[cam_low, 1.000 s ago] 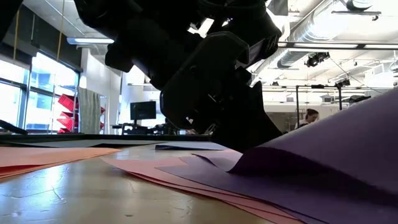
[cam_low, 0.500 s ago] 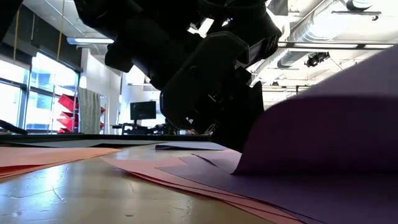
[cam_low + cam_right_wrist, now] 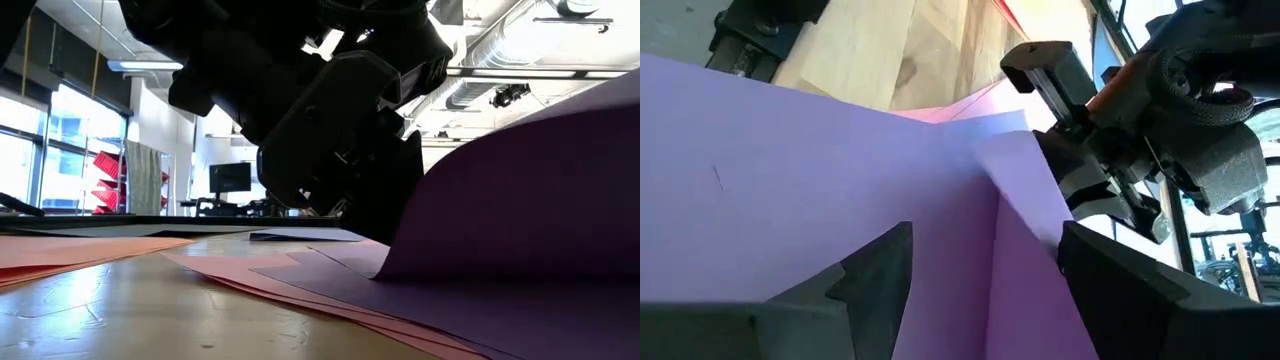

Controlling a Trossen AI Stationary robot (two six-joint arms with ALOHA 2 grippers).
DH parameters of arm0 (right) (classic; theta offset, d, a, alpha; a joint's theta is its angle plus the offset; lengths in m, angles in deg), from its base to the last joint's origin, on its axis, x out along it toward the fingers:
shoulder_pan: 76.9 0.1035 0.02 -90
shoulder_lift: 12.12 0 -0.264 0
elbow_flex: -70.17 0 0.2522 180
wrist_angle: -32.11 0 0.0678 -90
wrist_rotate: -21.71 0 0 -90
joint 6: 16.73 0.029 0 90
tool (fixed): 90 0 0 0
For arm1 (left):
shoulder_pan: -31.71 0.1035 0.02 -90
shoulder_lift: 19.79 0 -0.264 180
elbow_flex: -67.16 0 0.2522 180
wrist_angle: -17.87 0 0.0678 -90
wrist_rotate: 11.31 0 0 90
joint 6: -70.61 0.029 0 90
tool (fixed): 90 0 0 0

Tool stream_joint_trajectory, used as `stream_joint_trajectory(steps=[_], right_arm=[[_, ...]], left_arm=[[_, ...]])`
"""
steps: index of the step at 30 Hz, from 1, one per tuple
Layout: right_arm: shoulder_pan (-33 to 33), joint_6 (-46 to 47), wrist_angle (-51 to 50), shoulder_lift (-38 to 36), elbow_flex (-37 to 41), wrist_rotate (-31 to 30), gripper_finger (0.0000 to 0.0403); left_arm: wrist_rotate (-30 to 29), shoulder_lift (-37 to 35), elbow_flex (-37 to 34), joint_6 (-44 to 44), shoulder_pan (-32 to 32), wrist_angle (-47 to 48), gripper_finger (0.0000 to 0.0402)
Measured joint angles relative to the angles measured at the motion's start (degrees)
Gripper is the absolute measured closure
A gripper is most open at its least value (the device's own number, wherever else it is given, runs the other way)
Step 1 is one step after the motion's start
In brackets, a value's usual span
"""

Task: Organize paper
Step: Stack the bottom violet paper on top of the top violet paper

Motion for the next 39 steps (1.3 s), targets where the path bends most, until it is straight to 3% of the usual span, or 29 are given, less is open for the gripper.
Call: stream_joint_trajectory(steps=[7, 16, 19, 22, 26, 34, 37, 39], right_arm=[[-0.56, -3.05, 0.41, -0.07, 0.00, -1.70, 0.0170], [-4.56, 5.88, -1.95, -0.09, 0.52, 11.50, 0.0173], [-6.15, 9.59, -4.18, -0.09, 0.52, 13.31, 0.0202], [-7.87, 13.80, -6.72, -0.09, 0.52, 17.40, 0.0269], [-9.36, 15.38, -8.18, -0.09, 0.46, 19.80, 0.0381], [-10.41, 20.22, -19.69, -0.09, -3.81, 17.02, 0.0402], [-10.40, 18.59, -20.47, -0.09, -5.97, 17.94, 0.0403], [-10.38, 17.61, -19.47, -0.09, -6.64, 19.38, 0.0403]], left_arm=[[0.00, 0.00, 0.00, 0.02, -0.02, 0.00, 0.0401], [0.00, 0.00, 0.00, -0.02, -0.02, -0.02, 0.0402], [-0.03, 0.00, 0.00, -0.02, -0.02, -0.04, 0.0402], [-1.48, -1.24, -0.15, 1.01, -0.54, 0.47, 0.0401], [-8.45, -6.40, -0.42, 5.94, -2.40, 3.93, 0.0401], [-36.95, -21.55, -0.22, 13.11, -8.99, 16.68, 0.0401], [-39.65, -25.62, 0.04, 9.84, -11.10, 20.24, 0.0401], [-34.16, -26.50, -0.39, 6.20, -11.96, 23.53, 0.0401]])
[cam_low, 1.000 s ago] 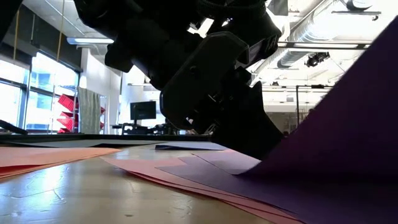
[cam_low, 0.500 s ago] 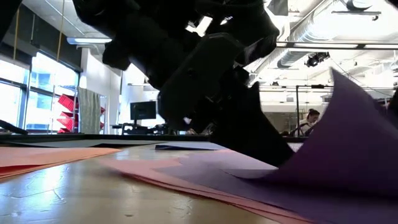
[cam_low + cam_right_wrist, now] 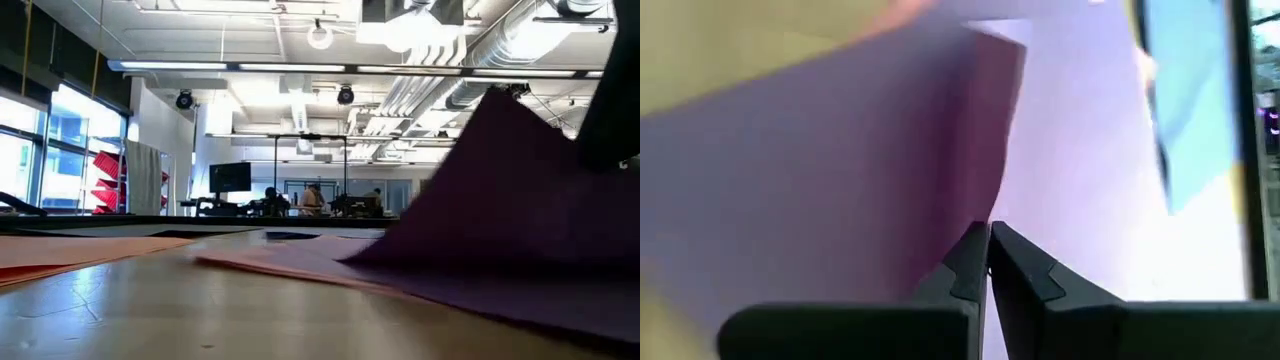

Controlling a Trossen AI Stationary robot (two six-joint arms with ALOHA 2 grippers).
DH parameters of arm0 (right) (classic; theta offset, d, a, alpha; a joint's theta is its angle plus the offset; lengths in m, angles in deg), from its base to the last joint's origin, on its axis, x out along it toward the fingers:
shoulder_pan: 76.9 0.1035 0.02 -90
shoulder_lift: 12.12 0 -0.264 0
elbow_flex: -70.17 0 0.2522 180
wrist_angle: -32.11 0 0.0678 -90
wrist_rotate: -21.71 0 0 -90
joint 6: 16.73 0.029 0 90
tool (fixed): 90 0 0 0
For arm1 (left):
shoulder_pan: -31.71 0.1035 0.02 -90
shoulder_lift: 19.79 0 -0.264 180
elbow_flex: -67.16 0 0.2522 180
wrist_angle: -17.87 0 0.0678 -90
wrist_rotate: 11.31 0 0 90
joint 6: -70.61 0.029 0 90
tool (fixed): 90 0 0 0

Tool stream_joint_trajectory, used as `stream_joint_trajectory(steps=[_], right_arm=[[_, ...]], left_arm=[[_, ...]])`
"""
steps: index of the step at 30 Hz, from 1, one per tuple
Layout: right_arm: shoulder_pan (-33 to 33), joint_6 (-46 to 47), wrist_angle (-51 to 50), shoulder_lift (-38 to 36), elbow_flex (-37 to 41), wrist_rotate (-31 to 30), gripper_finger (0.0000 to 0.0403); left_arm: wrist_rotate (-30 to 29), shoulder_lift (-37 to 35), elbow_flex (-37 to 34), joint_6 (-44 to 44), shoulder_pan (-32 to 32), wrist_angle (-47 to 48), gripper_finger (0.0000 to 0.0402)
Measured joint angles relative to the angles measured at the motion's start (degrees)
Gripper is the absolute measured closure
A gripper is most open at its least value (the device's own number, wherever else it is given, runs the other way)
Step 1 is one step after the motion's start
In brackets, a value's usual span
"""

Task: Organize paper
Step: Stack the bottom violet paper on top of the top violet paper

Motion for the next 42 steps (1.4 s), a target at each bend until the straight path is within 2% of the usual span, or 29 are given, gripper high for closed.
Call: stream_joint_trajectory(steps=[2, 4, 7, 11, 14, 17, 20, 24, 28, 34, 42], right_arm=[[0.09, -0.82, 2.15, 0.00, -0.13, 1.73, 0.0403], [0.11, -1.22, 4.92, 0.00, 0.54, 3.12, 0.0403], [0.12, -0.80, 5.90, 0.07, 0.80, 3.08, 0.0403], [0.17, 0.25, 6.10, 0.04, 0.80, 0.73, 0.0403], [0.17, 0.35, 6.19, 0.04, 0.80, 0.57, 0.0403], [0.14, 0.35, 6.59, 0.04, 0.80, 0.50, 0.0403], [0.14, 0.35, 6.78, 0.04, 0.83, 0.24, 0.0403], [0.34, 0.35, 7.42, 0.04, 0.83, 0.12, 0.0403], [0.38, 0.37, 7.68, 0.04, 0.85, 0.12, 0.0403], [0.38, 0.35, 8.59, 0.04, 0.85, 0.07, 0.0403], [0.36, 0.37, 8.71, 0.04, 0.85, 0.08, 0.0403]], left_arm=[[10.28, 0.36, -0.74, -1.54, -0.09, 2.36, 0.0401], [17.81, 1.58, -2.59, -1.25, -0.04, -0.18, 0.0400], [19.93, 5.70, -6.45, 4.11, -0.09, -8.77, 0.0388], [19.63, 13.13, -8.59, 16.95, -0.02, -21.43, 0.0357], [16.51, 17.91, -8.49, 22.75, 0.15, -30.90, 0.0325], [13.21, 20.90, -8.52, 27.79, 0.08, -36.41, 0.0295], [10.43, 21.91, -7.08, 30.81, -0.20, -37.23, 0.0270], [9.54, 23.10, -4.73, 29.66, 0.12, -37.25, 0.0250], [8.10, 24.31, -2.97, 28.41, 0.75, -36.85, 0.0248], [1.68, 24.88, -2.58, 29.04, 0.09, -36.82, 0.0247], [-0.43, 24.88, -2.54, 29.80, -0.35, -36.78, 0.0247]])
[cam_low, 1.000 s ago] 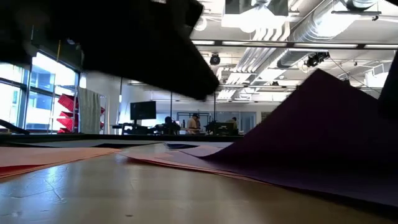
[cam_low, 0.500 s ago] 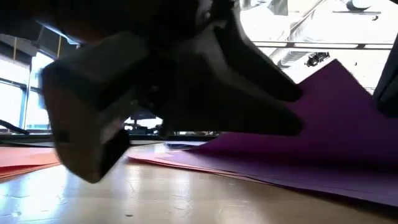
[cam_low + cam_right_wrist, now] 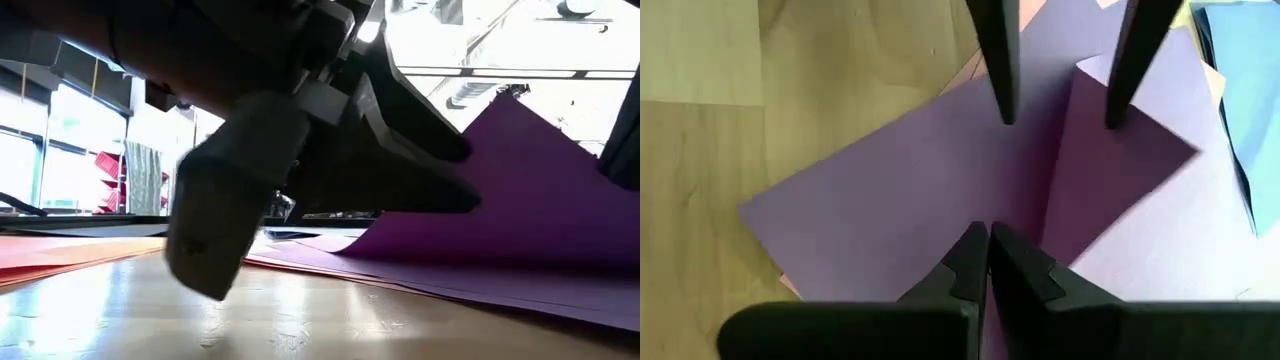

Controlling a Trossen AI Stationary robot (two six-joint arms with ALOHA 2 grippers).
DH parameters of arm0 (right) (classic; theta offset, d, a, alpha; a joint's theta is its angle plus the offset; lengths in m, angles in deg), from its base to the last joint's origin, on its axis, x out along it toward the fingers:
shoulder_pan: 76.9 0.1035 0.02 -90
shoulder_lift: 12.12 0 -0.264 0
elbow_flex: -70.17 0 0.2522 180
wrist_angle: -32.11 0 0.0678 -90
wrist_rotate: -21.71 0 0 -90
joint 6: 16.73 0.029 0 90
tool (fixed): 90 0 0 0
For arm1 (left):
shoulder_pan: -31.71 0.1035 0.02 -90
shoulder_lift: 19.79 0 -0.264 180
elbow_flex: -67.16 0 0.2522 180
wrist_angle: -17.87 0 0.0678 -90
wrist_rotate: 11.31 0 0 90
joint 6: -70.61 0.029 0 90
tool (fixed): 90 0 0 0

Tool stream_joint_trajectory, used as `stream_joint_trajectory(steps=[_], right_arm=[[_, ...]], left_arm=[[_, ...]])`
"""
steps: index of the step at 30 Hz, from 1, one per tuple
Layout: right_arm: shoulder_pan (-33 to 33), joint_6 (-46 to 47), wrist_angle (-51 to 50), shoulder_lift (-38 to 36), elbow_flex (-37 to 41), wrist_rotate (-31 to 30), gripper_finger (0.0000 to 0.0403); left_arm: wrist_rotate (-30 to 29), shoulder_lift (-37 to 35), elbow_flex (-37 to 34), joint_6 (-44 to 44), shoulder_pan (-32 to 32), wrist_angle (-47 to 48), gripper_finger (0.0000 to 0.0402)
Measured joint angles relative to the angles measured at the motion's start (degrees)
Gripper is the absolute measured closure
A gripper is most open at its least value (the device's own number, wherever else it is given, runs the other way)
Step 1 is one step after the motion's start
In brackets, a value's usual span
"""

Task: Organize paper
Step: Stack the bottom violet paper on top of the top violet paper

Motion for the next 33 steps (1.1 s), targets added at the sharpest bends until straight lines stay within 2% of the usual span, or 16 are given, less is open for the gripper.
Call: stream_joint_trajectory(steps=[7, 10, 15, 20, 23, 25, 27, 30, 33], right_arm=[[1.11, 0.94, -0.23, 0.00, -0.10, -4.68, 0.0401], [2.10, 2.47, -2.49, 0.00, -1.20, -6.39, 0.0382], [3.54, 11.55, -7.89, 0.00, -1.00, -8.42, 0.0296], [3.49, 14.49, -4.34, 0.00, 4.39, -9.90, 0.0192], [2.32, 16.94, -2.51, 0.00, 7.78, -11.49, 0.0168], [1.55, 19.01, -2.44, 0.00, 9.34, -13.55, 0.0176], [0.55, 20.09, -2.39, 0.00, 10.16, -14.08, 0.0200], [-0.96, 18.49, -0.95, 0.00, 11.32, -11.57, 0.0253], [-2.37, 14.16, 1.61, 0.00, 12.15, -10.37, 0.0324]], left_arm=[[-0.34, 0.00, 0.00, -0.94, -0.06, 0.09, 0.0247], [-0.36, 0.00, 0.00, -1.09, -0.06, 0.07, 0.0247], [-0.36, 0.00, 0.00, -1.14, -0.06, 0.08, 0.0247], [-0.36, 0.00, 0.00, -1.38, -0.06, 0.08, 0.0247], [-0.36, 0.00, 0.00, -1.38, -0.06, 0.07, 0.0247], [-0.29, 0.00, 0.00, -1.38, -0.06, 0.09, 0.0247], [-0.26, 0.00, 0.00, -1.40, -0.06, 0.09, 0.0247], [-0.25, 0.00, 0.00, -1.40, -0.06, 0.05, 0.0247], [-0.43, 0.00, 0.23, -0.97, -0.39, 0.02, 0.0247]])
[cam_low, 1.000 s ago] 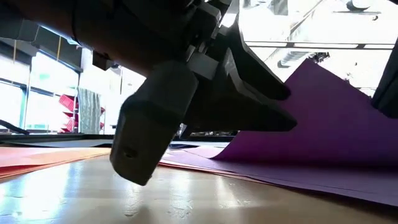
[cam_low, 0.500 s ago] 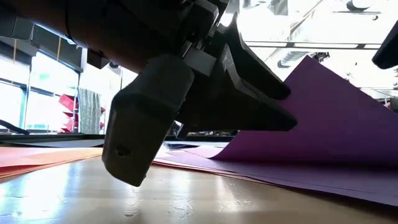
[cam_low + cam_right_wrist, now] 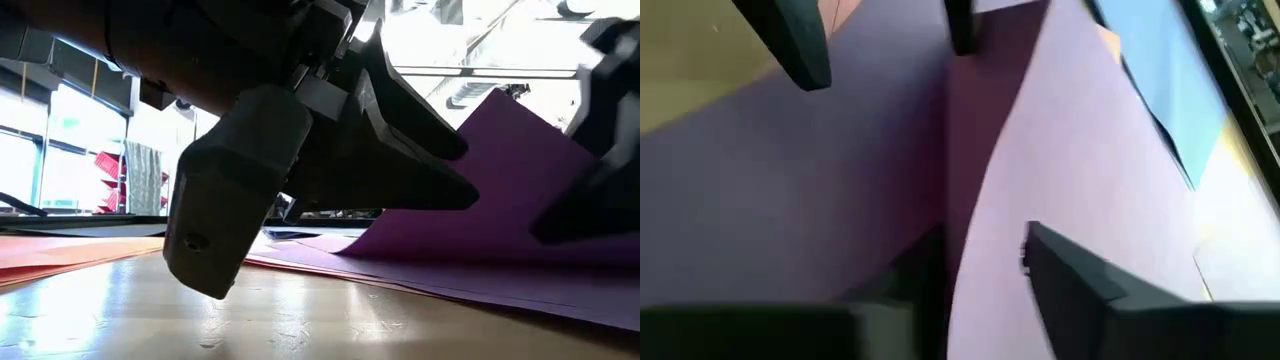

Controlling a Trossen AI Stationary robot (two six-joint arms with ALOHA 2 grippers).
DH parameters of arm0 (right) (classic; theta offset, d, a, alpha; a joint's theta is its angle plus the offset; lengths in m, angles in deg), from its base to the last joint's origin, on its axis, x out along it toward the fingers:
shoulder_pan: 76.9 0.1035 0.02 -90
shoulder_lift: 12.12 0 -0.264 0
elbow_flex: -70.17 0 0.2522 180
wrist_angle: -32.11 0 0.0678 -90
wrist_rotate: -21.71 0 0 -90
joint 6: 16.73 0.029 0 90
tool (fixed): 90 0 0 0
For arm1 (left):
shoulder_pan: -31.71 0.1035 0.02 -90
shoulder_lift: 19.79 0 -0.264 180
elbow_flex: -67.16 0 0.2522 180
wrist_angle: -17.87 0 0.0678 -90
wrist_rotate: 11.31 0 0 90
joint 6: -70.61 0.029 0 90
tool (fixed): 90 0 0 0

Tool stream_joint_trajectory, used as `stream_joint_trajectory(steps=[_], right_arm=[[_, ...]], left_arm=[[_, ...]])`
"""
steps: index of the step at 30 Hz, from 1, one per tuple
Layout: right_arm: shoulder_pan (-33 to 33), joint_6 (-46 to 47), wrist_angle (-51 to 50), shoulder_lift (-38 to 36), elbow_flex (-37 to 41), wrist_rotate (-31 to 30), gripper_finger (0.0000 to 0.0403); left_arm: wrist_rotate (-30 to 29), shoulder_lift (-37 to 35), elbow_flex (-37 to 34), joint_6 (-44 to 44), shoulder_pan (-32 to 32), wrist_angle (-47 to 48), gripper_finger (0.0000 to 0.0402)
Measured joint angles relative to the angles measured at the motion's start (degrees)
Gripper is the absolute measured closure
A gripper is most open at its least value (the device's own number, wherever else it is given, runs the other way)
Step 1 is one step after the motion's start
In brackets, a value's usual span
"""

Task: Organize paper
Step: Stack the bottom violet paper on top of the top violet paper

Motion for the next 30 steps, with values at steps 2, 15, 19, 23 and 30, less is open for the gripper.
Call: stream_joint_trajectory(steps=[2, 15, 19, 23, 30], right_arm=[[-0.50, -1.56, 0.25, 0.00, -0.11, -0.06, 0.0377], [1.74, -0.48, -21.14, -1.60, -18.37, -0.25, 0.0403], [0.13, -5.38, -21.42, -3.03, -20.81, -7.27, 0.0403], [-3.94, -13.14, -21.60, -5.34, -21.00, -8.85, 0.0403], [-12.95, -31.66, -21.72, -7.92, -20.95, -12.57, 0.0403]], left_arm=[[-2.64, -0.01, 1.05, 1.66, -0.90, 0.01, 0.0247], [-30.83, -4.34, 8.84, 16.25, -10.75, -0.08, 0.0247], [-34.98, -4.71, 8.90, 13.30, -10.49, 2.02, 0.0247], [-35.24, -4.59, 8.81, 9.92, -10.12, 6.75, 0.0248], [-35.18, -4.59, 8.86, 7.35, -10.34, 10.29, 0.0248]])
